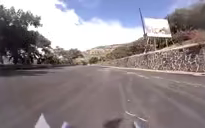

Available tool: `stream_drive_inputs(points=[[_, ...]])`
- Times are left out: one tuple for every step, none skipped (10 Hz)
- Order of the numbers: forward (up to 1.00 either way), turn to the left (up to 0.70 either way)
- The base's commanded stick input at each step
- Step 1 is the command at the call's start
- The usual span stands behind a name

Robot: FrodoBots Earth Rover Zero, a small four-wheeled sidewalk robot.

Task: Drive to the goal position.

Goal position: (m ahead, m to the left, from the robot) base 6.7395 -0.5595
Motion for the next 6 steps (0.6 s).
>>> stream_drive_inputs(points=[[0.70,0.00],[0.70,0.00],[0.70,0.00],[0.70,0.00],[0.70,0.00],[0.70,0.00]])
